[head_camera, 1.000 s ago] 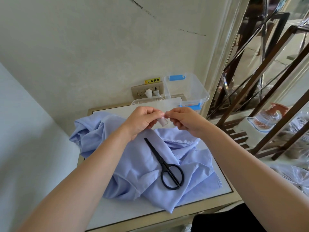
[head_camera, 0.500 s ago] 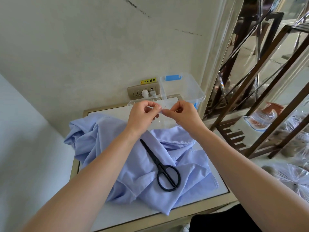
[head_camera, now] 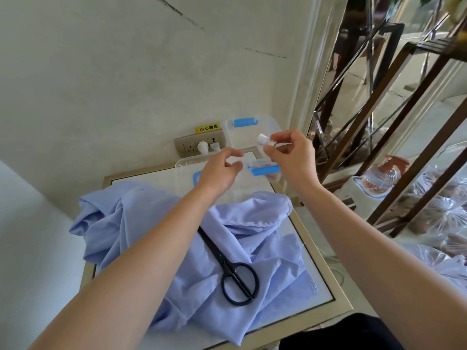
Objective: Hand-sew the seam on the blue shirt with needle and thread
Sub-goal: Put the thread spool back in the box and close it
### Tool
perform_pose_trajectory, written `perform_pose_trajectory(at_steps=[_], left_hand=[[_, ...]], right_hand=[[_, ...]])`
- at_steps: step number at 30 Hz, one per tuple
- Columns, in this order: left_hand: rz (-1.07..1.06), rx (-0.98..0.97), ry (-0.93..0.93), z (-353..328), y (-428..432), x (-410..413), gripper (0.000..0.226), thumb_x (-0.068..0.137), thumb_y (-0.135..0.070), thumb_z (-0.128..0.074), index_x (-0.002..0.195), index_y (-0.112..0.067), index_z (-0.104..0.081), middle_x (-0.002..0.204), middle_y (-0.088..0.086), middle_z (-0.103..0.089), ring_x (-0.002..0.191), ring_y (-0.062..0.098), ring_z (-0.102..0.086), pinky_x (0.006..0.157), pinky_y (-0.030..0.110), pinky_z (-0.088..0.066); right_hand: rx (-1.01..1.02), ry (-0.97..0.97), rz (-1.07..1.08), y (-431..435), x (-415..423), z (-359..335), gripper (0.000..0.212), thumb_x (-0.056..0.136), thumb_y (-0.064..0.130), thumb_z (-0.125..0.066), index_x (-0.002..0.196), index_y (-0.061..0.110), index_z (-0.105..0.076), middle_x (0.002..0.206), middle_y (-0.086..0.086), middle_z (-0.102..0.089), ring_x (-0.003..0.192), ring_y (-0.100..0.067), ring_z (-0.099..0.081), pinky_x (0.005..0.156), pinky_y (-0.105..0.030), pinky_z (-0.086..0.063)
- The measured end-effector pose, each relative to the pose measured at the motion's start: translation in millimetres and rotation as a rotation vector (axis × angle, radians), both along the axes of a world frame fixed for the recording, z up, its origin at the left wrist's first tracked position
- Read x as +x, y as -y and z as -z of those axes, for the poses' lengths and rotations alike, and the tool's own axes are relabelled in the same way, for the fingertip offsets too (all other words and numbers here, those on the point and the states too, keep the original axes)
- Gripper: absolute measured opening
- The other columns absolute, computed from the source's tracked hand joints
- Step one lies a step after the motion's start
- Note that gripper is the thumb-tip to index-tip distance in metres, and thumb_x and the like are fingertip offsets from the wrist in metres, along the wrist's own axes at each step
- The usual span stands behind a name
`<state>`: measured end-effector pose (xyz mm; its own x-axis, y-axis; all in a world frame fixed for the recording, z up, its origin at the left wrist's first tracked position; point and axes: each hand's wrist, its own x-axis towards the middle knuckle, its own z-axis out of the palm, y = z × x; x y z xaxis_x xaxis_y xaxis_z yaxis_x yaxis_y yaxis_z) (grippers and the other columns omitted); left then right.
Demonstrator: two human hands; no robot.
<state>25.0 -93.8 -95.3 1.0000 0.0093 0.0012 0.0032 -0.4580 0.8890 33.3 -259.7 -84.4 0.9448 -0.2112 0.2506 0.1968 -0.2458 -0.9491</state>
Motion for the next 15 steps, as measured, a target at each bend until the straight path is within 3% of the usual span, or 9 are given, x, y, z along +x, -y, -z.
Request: perform_pose_trajectory(at_steps=[4, 8, 12, 15], left_hand=[[0.007, 0.067, 0.000, 2.8, 4.6, 1.9, 0.026, 0.095, -0.021, -0.058, 0.121, -0.018, -0.060, 0.073, -0.006, -0.051, 0.067, 0.012, -0.050, 0.066, 0.030, -0.040], [0.007, 0.068, 0.005, 2.8, 1.3, -3.4, 0.033, 0.094, -0.019, -0.060, 0.127, -0.017, -0.056, 0.093, 0.000, -0.059, 0.085, 0.019, -0.057, 0.079, 0.036, -0.048], [-0.019, 0.122, -0.024, 5.7, -10.5, -12.9, 0.034, 0.093, -0.019, -0.059, 0.126, -0.017, -0.051, 0.090, -0.006, -0.057, 0.087, 0.019, -0.057, 0.086, 0.038, -0.048], [-0.003, 0.310, 0.017, 7.0, -26.6, -25.9, 0.016, 0.092, -0.017, -0.060, 0.107, -0.019, -0.064, 0.088, -0.007, -0.063, 0.088, 0.018, -0.060, 0.083, 0.032, -0.048]], right_hand=[[-0.233, -0.028, -0.109, -2.6, 7.5, 12.5, 0.024, 0.086, -0.002, -0.064, 0.104, 0.011, -0.072, 0.094, -0.003, -0.071, 0.083, -0.007, -0.065, 0.073, -0.012, -0.054], [-0.314, 0.062, -0.165, -4.8, -0.9, 20.9, 0.030, 0.085, -0.005, -0.061, 0.109, 0.009, -0.070, 0.107, -0.004, -0.069, 0.095, -0.008, -0.062, 0.076, -0.006, -0.050], [-0.345, 0.190, -0.220, -11.5, -16.1, 19.9, 0.022, 0.085, -0.003, -0.061, 0.098, 0.012, -0.071, 0.094, 0.002, -0.069, 0.079, -0.003, -0.062, 0.070, -0.011, -0.049], [-0.432, -0.010, -0.508, -22.3, -33.5, 13.7, 0.009, 0.089, 0.006, -0.064, 0.092, 0.012, -0.071, 0.076, 0.001, -0.070, 0.060, -0.006, -0.063, 0.063, -0.018, -0.051]])
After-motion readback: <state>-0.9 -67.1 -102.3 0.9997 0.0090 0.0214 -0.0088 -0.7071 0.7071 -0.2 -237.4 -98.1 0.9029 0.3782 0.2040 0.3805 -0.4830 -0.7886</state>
